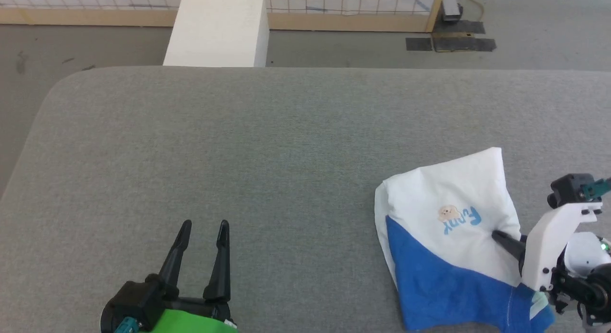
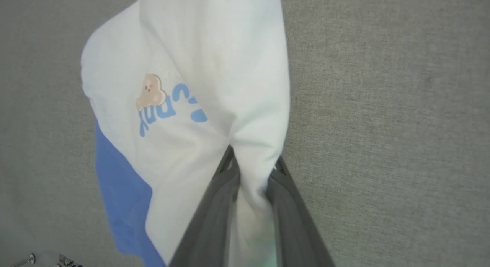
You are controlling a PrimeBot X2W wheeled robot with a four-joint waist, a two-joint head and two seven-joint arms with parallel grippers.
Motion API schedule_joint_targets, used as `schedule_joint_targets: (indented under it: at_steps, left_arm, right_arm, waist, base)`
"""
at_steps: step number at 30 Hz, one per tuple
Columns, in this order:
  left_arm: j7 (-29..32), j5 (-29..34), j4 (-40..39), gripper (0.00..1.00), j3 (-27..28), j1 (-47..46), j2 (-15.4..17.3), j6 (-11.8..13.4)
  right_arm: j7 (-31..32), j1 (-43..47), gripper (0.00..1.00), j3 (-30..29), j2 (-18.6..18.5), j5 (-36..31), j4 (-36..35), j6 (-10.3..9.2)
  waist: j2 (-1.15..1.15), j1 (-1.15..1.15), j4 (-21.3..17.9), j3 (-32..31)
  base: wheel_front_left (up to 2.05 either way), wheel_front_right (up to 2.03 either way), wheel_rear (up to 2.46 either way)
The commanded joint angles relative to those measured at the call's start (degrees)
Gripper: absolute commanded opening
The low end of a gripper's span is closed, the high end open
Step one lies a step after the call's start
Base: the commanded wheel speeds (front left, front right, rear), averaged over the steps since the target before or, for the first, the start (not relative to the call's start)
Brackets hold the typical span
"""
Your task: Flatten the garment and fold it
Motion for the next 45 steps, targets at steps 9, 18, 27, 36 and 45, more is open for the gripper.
schedule_joint_targets:
  at_steps: [9, 18, 27, 36, 45]
  left_arm:
    - [-0.2, 2.9, -2.6, 1.00, -2.1, -2.2, -0.1, -0.2]
    - [-0.2, 4.2, -4.0, 1.00, -3.6, -5.2, 0.8, -0.4]
    - [0.6, 5.0, -5.2, 1.00, -3.3, -7.2, 3.1, -0.3]
    - [2.2, 5.7, -8.2, 1.00, -3.0, -9.1, 5.2, -0.1]
    - [3.9, 6.7, -11.8, 1.00, -2.7, -10.4, 7.0, 0.2]
  right_arm:
    - [2.7, -6.7, 0.00, 3.4, -5.3, -0.3, -1.7, -0.09]
    - [3.5, -13.5, 0.00, 6.0, -9.8, -0.2, -1.8, -0.09]
    - [1.7, -19.4, 0.00, 10.0, -16.5, -0.4, -0.7, -0.09]
    - [-0.7, -22.3, 0.00, 9.7, -22.7, 0.3, 2.5, -0.09]
    - [-4.0, -24.8, 0.00, 7.5, -27.1, -1.9, 5.6, -0.09]
  waist:
    - [0.00, 0.00, -5.7, 2.3]
    - [0.00, 0.00, -11.3, 6.3]
    - [0.00, 0.00, -15.8, 10.5]
    - [0.00, 0.00, -17.4, 14.5]
    - [0.00, 0.00, -17.4, 18.3]
  base:
    - [0.00, 0.00, 0.00]
    - [0.00, 0.00, 0.00]
    - [0.00, 0.00, 0.00]
    - [0.00, 0.00, 0.00]
    - [0.00, 0.00, 0.00]
